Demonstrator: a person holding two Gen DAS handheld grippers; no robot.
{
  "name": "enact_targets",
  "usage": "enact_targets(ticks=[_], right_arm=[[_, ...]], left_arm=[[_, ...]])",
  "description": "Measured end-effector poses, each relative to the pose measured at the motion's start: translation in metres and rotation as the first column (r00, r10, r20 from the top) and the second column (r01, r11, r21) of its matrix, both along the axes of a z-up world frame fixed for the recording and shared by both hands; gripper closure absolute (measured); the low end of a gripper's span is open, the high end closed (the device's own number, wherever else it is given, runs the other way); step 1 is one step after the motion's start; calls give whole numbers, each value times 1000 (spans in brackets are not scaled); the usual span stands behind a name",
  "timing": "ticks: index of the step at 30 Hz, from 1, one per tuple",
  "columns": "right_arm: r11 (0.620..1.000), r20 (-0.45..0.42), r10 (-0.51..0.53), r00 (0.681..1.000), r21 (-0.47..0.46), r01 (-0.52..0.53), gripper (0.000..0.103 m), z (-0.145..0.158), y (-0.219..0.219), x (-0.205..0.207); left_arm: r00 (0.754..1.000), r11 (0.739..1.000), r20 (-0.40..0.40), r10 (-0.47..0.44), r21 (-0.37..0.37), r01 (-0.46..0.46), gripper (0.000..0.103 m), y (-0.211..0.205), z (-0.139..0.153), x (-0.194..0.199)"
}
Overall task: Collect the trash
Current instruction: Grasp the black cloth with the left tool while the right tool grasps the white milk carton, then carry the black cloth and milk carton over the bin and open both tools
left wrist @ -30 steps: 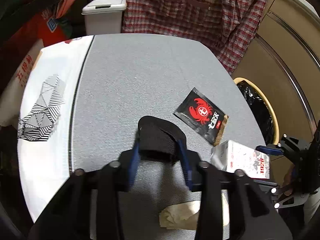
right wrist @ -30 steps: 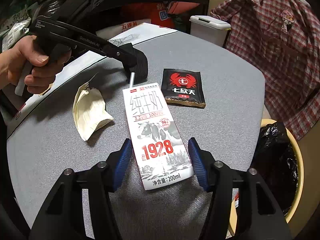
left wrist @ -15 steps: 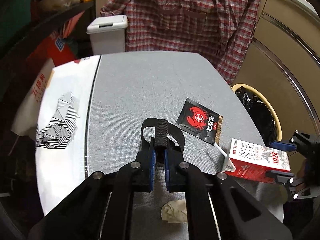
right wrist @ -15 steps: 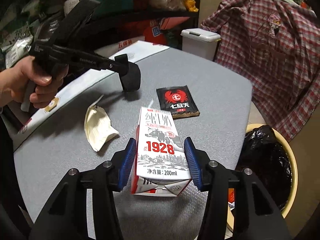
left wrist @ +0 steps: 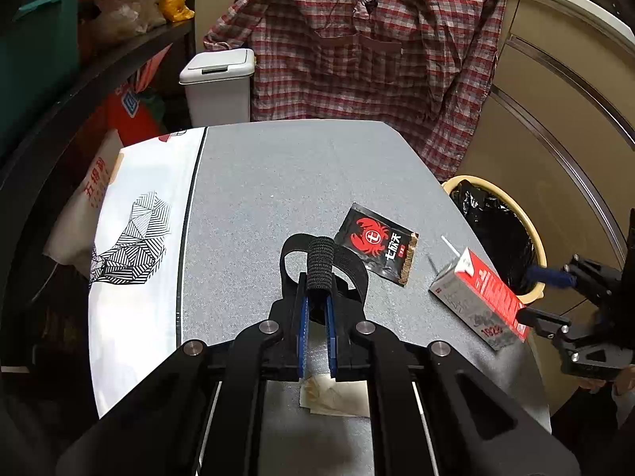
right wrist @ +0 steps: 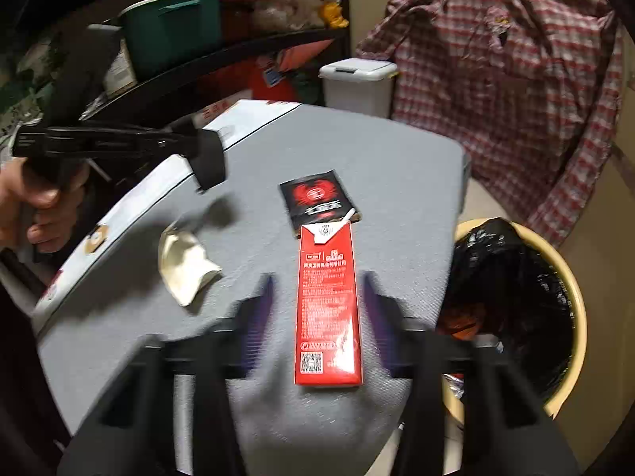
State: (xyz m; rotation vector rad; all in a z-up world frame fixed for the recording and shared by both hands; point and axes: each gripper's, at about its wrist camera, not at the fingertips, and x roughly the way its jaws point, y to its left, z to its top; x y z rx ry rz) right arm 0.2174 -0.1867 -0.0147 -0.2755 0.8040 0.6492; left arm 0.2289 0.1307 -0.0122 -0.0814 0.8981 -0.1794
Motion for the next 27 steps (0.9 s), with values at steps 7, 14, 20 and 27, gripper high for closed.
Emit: enact_targets(ticks=[7, 14, 20, 27], right_arm=[[996, -55, 1, 998, -88, -6, 49, -24, 11, 10], [994, -55, -15, 998, -112, 9, 63, -28, 8, 11], [998, 4, -34, 999, -49, 34, 64, 0, -5, 3], [996, 47, -84, 995, 26, 83, 63, 28, -28, -4]], left_arm=[[1000, 1000, 16, 22, -14, -22, 95, 5, 2, 0], [999, 999, 28, 32, -16, -31, 95, 4, 4, 2], [998, 999, 48, 41, -11, -41, 96, -1, 11, -1], [994, 999, 104, 45, 0, -46, 95, -18, 31, -14]])
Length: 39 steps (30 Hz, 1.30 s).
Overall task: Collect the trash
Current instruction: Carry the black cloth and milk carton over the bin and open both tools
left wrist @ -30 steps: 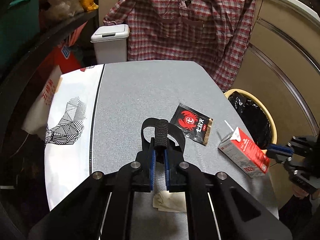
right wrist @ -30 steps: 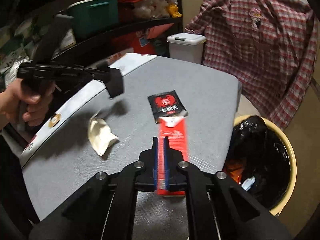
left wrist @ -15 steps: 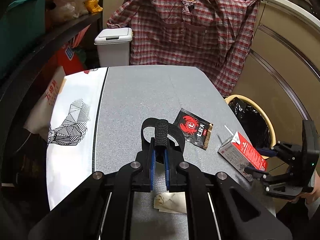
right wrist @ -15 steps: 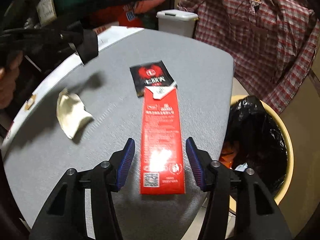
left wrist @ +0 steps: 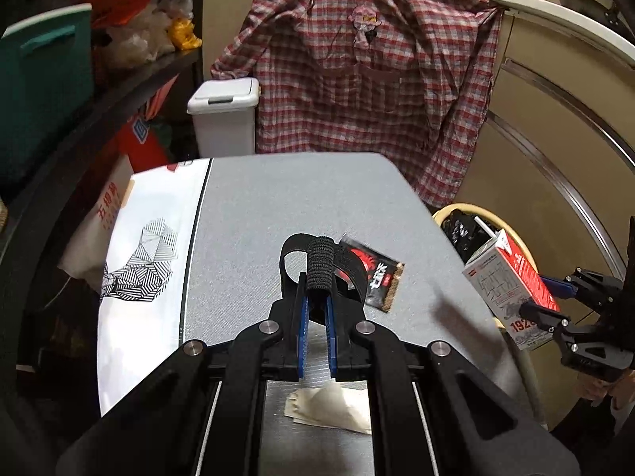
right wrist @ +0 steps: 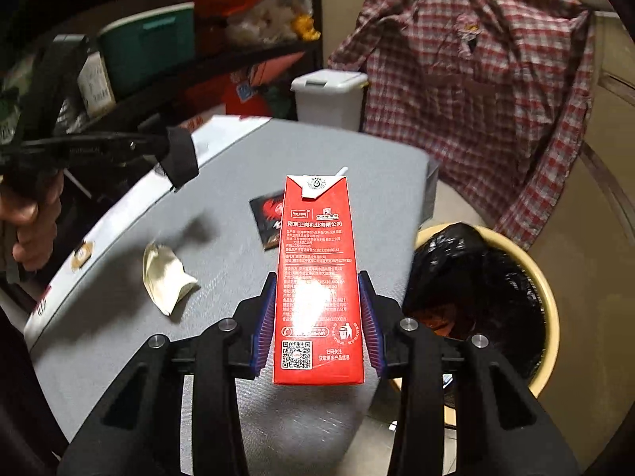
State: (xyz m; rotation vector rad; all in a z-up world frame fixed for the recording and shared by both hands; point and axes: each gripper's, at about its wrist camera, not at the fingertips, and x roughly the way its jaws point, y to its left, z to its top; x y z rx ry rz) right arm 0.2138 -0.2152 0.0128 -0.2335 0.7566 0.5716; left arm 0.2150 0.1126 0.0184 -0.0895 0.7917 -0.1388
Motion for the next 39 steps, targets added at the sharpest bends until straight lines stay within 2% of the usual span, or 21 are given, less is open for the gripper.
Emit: enact_targets(ticks=[5, 10, 15, 21, 30, 39], right_arm=[[998, 23, -54, 998, 40, 53, 63, 13, -20, 0], [983, 31, -157, 987, 98, 154, 63, 25, -54, 8], [953, 52, -282, 958, 131, 274, 63, 36, -89, 16], [922, 70, -371, 926, 151, 357, 63, 46, -120, 25], [903, 59, -412, 909, 163, 398, 63, 46, -143, 39], [887, 53, -448, 892, 152, 436, 63, 43, -157, 48]], left_arm=[[1000, 1000, 24, 5, -2, -5, 95, -12, 10, -8], [1000, 1000, 29, -9, 4, 9, 95, -35, 15, -15], [998, 999, 35, -52, 0, 52, 95, -65, 20, -20], [992, 993, 48, -115, -21, 116, 96, -110, 31, -14], [983, 983, 68, -173, -46, 176, 95, -172, 41, 10], [980, 979, 47, -194, -51, 196, 96, -208, 31, 37]])
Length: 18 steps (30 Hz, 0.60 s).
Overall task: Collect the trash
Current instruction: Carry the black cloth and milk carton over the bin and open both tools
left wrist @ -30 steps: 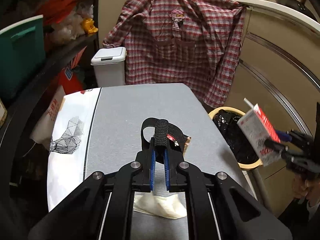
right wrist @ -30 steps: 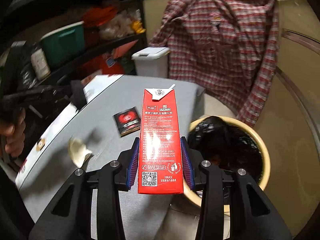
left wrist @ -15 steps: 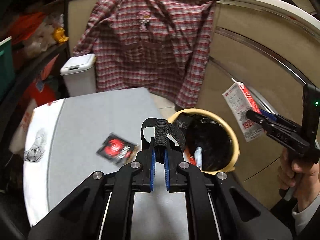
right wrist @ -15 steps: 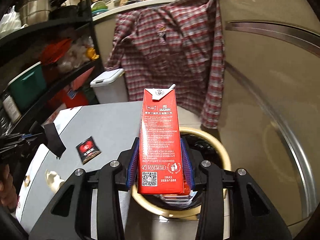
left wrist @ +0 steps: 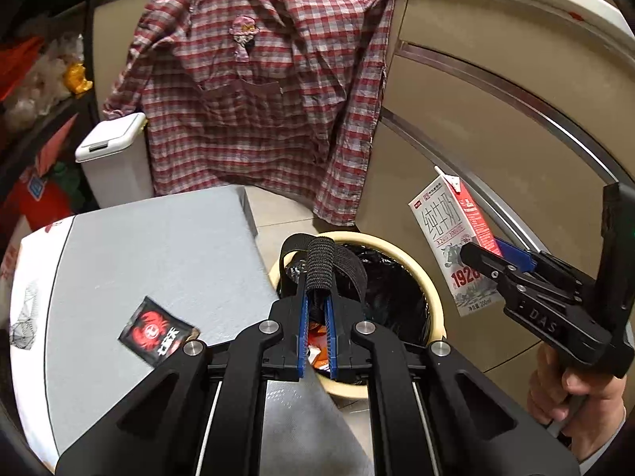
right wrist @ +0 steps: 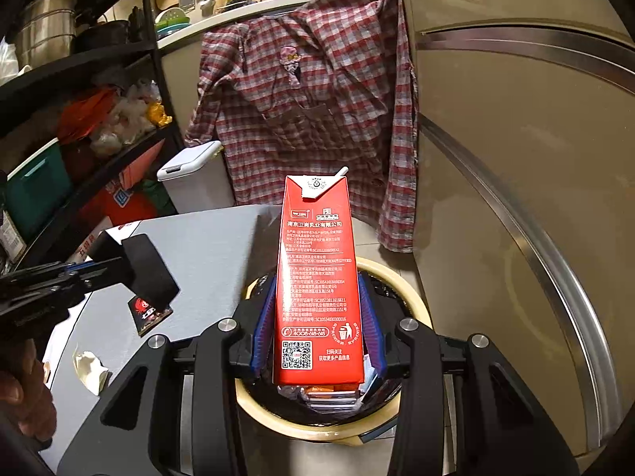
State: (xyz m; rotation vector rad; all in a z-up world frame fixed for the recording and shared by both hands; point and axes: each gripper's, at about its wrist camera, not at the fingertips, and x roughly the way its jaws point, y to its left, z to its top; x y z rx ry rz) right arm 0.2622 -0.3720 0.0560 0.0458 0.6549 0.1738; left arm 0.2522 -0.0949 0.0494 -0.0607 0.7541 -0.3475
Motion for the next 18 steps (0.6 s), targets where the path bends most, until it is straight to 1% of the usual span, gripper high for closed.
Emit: enact_targets(ticks=[3, 18], right_arm=[[1000, -10, -10, 1000, -2, 10, 63, -2, -4, 2], [1000, -21, -26, 999, -1, 26, 63, -7, -12, 10]], left_arm=[[1000, 1000, -11, -8, 5, 8, 96, -10, -5, 11], [998, 999, -38, -44, 8, 44, 96, -42, -20, 35]])
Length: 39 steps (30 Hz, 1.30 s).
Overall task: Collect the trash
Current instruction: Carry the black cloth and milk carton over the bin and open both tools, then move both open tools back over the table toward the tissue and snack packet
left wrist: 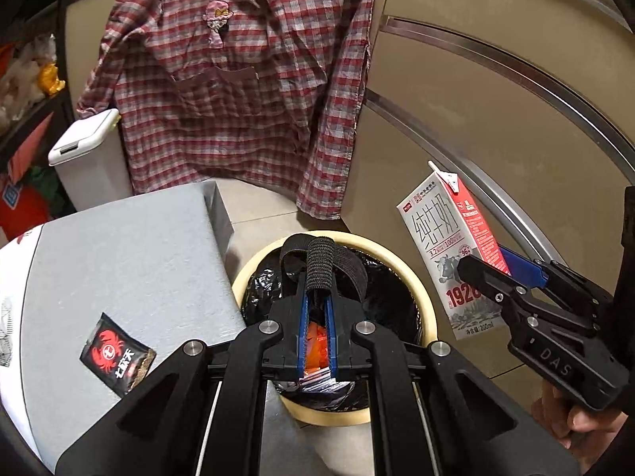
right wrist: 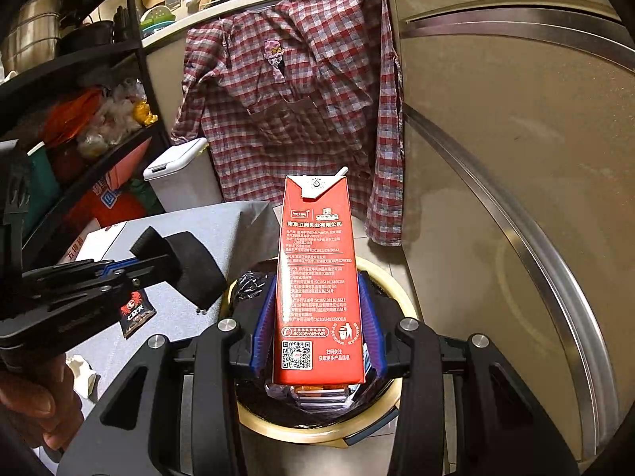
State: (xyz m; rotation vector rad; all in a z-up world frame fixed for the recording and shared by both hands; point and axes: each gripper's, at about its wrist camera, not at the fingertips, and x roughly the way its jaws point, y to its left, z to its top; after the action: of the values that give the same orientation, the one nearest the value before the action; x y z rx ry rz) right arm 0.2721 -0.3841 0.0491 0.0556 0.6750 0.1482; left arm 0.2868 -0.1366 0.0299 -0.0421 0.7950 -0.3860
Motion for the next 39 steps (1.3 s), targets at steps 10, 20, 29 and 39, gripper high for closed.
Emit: enact_targets(ticks=[10, 20, 29, 39], right_arm=[[999, -6, -33, 999, -15, 33, 48, -5, -4, 5], [999, -6, -40, 999, -6, 40, 48, -7, -9, 5], [1000, 29, -12, 999, -5, 12, 48, 1, 8, -8], [997, 65, 76, 995, 6, -77, 79, 5, 49, -25]], left_arm=[[1000, 1000, -10, 8, 5, -8, 68, -6, 1, 7], [999, 999, 35, 21, 37, -22, 68, 19, 15, -16], [991, 994, 114, 76, 67, -84, 68, 119, 48, -65], [984, 982, 82, 159, 92, -167, 68, 218, 19, -106]])
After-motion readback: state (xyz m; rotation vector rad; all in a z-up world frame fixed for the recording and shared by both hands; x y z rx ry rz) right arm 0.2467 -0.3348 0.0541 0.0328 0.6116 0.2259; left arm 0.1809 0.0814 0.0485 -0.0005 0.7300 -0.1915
